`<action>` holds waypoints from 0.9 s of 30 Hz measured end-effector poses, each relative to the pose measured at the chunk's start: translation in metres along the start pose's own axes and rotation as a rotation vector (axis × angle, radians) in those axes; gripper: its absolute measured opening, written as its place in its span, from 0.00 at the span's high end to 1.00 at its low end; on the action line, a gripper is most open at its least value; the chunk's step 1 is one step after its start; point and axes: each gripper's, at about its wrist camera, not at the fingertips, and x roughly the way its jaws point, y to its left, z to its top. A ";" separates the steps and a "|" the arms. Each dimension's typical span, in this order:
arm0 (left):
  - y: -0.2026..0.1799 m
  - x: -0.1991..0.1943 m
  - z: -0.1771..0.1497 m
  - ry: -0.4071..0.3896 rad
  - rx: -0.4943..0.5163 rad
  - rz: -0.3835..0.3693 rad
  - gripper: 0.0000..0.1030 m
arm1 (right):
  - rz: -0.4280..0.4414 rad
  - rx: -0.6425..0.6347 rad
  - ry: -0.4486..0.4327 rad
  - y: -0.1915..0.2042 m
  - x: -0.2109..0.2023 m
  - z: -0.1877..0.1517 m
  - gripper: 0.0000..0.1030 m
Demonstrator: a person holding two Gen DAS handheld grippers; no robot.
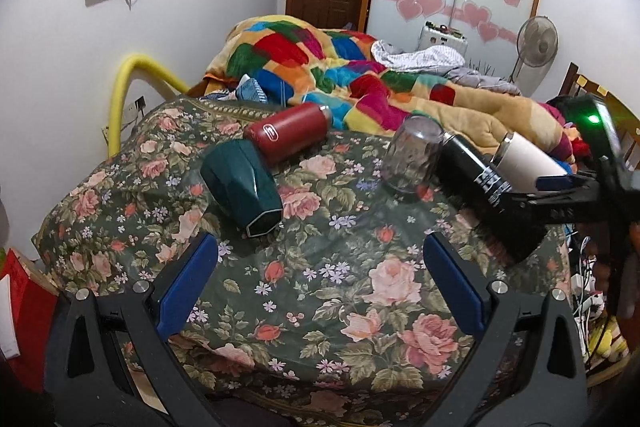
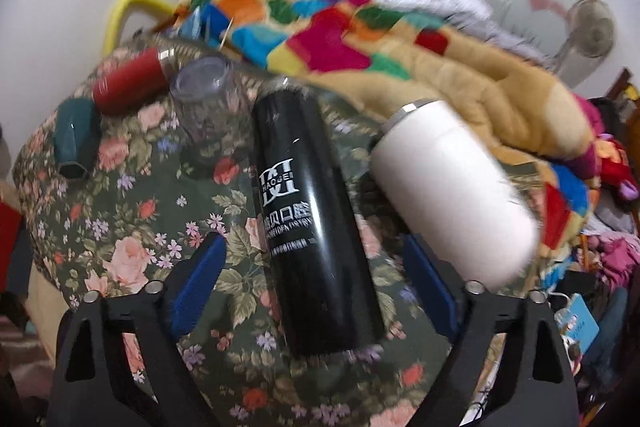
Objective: Flip cup upright
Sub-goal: 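Move the right tool down to the lying black bottle and close on it, then lift the black bottle with the right tool toward the left tool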
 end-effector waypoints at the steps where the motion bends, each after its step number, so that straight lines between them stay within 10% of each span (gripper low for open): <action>1: 0.000 0.002 0.000 0.003 0.003 0.006 0.00 | 0.004 -0.007 0.022 -0.001 0.006 0.003 0.21; 27: 0.000 -0.006 0.001 -0.032 0.008 0.022 0.00 | 0.047 -0.018 0.198 -0.003 0.058 0.015 0.39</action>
